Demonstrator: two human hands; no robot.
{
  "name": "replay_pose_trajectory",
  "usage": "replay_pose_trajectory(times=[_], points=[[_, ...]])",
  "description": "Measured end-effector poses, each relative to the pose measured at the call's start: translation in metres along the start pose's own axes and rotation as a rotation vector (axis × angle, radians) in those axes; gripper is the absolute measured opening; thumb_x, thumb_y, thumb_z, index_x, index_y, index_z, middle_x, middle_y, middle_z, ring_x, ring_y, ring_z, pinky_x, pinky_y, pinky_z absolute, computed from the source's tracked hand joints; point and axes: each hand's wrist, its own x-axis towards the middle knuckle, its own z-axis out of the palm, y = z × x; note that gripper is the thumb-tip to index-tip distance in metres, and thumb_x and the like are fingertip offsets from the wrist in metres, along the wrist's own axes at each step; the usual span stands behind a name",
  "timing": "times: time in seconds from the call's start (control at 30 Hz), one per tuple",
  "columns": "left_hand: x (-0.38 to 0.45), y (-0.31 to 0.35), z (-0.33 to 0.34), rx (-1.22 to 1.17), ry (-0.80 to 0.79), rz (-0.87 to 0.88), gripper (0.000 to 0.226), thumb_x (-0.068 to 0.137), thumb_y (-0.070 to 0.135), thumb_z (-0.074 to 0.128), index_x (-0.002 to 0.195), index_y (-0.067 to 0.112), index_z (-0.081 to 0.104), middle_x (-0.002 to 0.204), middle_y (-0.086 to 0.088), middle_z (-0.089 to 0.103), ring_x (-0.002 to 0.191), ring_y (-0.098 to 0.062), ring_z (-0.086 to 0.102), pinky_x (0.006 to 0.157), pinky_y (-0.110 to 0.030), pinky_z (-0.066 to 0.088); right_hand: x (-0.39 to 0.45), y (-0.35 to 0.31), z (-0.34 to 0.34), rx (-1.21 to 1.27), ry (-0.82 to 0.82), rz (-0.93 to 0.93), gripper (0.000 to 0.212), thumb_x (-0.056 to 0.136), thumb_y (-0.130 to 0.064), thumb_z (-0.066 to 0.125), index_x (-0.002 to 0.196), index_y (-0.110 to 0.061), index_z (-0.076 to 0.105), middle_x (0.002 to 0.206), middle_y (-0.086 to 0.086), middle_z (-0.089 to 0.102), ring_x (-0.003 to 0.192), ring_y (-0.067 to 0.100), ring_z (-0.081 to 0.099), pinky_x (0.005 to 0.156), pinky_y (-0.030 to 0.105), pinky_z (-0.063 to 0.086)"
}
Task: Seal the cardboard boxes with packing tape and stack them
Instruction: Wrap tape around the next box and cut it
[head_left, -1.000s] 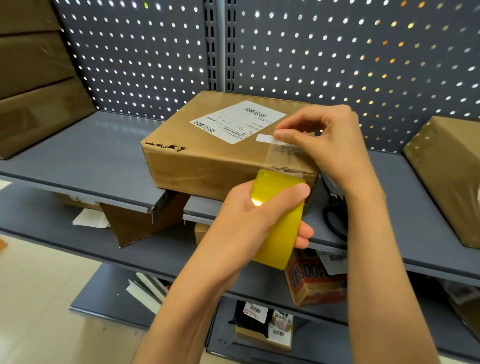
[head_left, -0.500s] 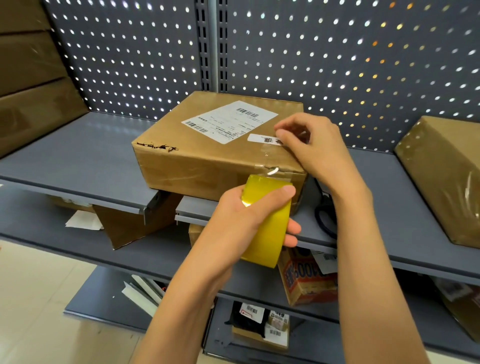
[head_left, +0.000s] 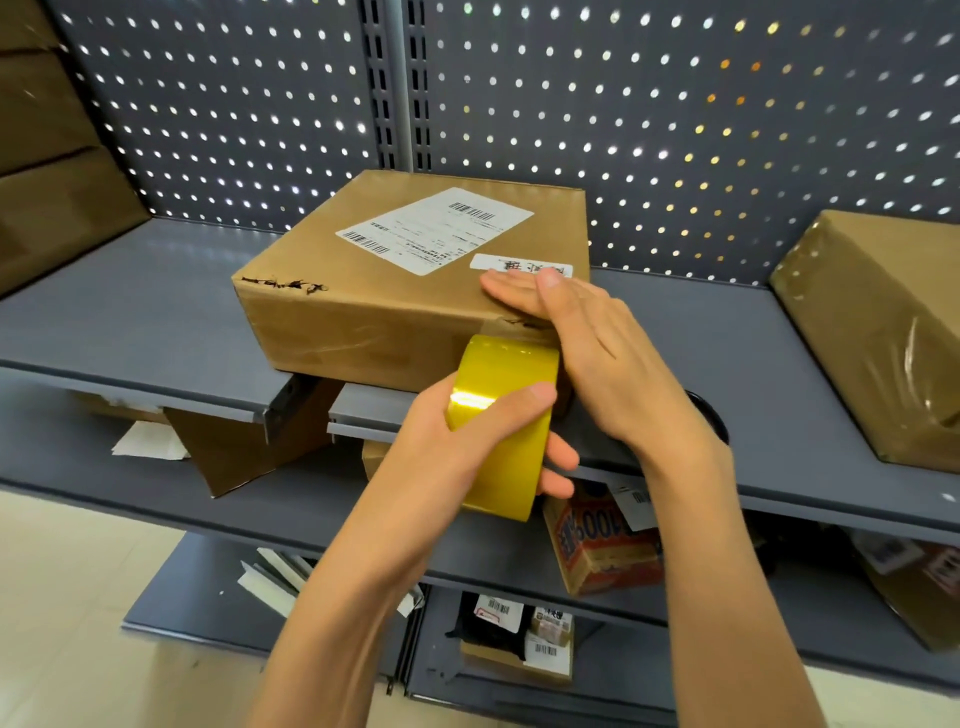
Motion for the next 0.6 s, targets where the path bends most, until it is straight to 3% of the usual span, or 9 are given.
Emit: replay_pose_trajectory(times=[0.2,0.33,0.6], points=[[-0.003,0.001,0.005,-0.005,0.044,0.010,0.017,0.072,0.029,0.060,0.079,0.013,0.059,0.056,-0.007,0.065,0.047,-0.018,0.063,0.049,-0.025,0.053,0.002,0.009,0.011,0.006,0.133,-0.063,0.050,0.100,-0.022,0.021,0.117,-0.018,0.068,0.121,-0.011,0.064,0.120,-0.002,0.050,0.108,0.024,0.030],[-0.007,0.000,0.007,-0.003,0.042,-0.021,0.018,0.073,0.031,0.060,0.077,0.013,0.059,0.056,-0.007,0.065,0.047,-0.017,0.062,0.049,-0.025,0.053,0.005,0.011,0.013,0.009,0.172,-0.056,0.049,0.100,-0.020,0.022,0.114,-0.016,0.069,0.119,-0.006,0.066,0.119,0.002,0.053,0.108,0.029,0.034],[-0.015,-0.004,0.006,0.003,0.047,-0.064,0.018,0.073,0.033,0.060,0.075,0.015,0.059,0.057,-0.007,0.066,0.048,-0.016,0.064,0.047,-0.022,0.051,0.008,0.009,0.015,0.015,0.222,-0.059,0.049,0.101,-0.018,0.023,0.110,-0.012,0.071,0.115,-0.002,0.069,0.114,0.004,0.057,0.105,0.025,0.038]])
